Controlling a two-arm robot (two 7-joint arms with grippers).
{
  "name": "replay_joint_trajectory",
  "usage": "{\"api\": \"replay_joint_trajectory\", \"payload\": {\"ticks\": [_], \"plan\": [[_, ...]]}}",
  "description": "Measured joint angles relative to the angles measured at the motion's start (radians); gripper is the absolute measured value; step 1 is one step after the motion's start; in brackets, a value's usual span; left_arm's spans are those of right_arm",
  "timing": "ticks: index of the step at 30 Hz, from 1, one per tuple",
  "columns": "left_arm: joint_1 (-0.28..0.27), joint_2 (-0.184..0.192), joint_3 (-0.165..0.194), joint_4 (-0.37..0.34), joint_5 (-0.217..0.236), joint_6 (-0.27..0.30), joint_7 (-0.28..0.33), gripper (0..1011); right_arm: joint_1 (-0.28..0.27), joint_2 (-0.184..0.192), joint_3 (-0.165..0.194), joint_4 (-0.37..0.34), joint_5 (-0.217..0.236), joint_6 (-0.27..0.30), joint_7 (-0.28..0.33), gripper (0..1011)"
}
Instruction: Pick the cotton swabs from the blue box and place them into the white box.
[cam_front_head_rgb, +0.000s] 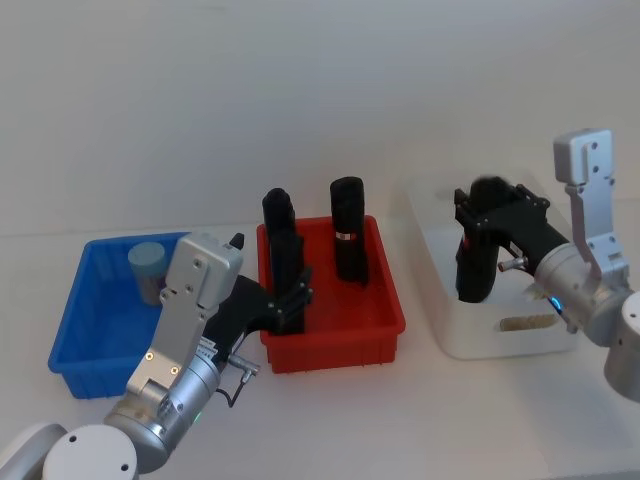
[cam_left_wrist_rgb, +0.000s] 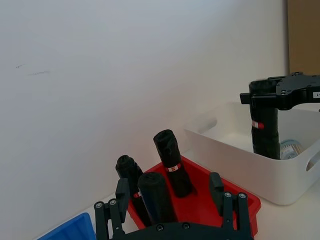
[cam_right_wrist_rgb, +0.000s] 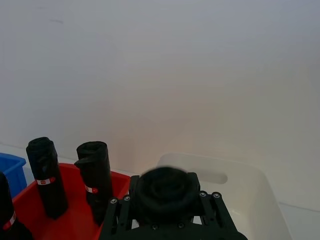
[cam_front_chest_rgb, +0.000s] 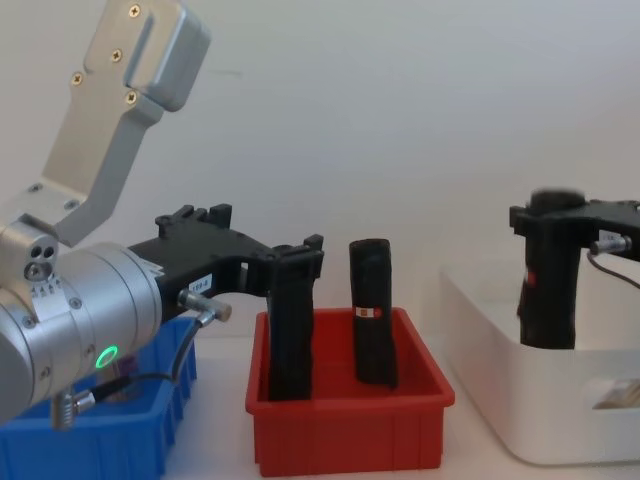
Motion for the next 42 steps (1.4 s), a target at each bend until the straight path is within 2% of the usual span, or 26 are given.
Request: {"api": "replay_joint_trajectory", "payload": {"ticks": [13, 17, 42], "plan": [[0.000, 0.000, 0.000, 0.000, 0.000, 0.000, 0.000, 1004, 0.001, 0.001, 0.001, 0.015, 0.000, -0.013, 0.011, 940], [0.000, 0.000, 0.000, 0.000, 0.000, 0.000, 0.000, 1004, -0.003, 0.004, 0.002, 0.008, 0.000, -0.018, 0.013, 1002], [0.000, 0.000, 0.000, 0.000, 0.000, 0.000, 0.000, 1004, -0.025, 0.014, 0.008, -0.034, 0.007, -0.035, 0.020, 1002]]}}
